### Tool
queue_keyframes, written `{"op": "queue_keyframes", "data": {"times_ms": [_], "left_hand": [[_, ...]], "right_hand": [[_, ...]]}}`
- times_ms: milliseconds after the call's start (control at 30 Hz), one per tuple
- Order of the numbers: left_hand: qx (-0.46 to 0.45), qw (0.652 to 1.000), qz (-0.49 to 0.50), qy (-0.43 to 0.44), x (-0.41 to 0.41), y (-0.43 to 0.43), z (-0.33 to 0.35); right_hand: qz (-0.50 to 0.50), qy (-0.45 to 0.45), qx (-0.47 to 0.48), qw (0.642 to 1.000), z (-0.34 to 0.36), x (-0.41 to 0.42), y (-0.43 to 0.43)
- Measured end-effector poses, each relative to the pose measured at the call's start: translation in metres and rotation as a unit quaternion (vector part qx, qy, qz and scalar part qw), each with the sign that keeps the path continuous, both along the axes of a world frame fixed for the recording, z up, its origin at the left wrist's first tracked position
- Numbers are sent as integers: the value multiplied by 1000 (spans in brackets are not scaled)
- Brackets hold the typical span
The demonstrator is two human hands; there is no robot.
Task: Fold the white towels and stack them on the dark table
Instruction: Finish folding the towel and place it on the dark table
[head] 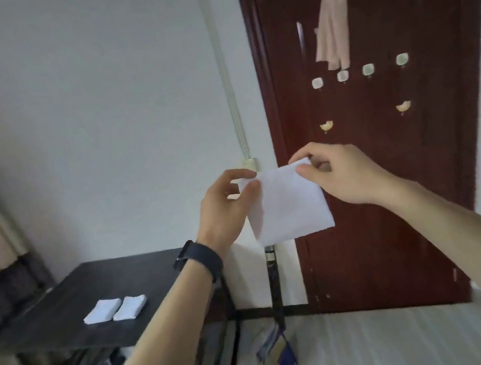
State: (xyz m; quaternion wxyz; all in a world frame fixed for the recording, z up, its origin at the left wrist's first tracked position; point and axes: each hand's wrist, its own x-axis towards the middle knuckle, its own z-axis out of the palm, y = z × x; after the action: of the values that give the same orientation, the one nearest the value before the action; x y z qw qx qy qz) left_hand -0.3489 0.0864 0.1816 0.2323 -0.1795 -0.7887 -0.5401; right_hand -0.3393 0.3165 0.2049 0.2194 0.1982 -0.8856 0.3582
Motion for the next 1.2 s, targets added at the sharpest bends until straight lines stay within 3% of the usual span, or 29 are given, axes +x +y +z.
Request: {"op": "queue_keyframes", "data": {"times_ms": [367,600,833,1200], "left_hand": [[-30,962,265,-57,-76,-303,-42],[-65,936,331,-103,-156,-462,-64],[-63,926,330,-173,-236,-595,-124],[-85,918,198,-332,-360,-760,-289]], "right_hand": [[215,-17,42,976,-54,-186,-323],[289,-46,68,954,-81,-298,-497],[290,-105,90,947,-135,-379,-624],[167,-267,126,941,-308,-452,-764]]}}
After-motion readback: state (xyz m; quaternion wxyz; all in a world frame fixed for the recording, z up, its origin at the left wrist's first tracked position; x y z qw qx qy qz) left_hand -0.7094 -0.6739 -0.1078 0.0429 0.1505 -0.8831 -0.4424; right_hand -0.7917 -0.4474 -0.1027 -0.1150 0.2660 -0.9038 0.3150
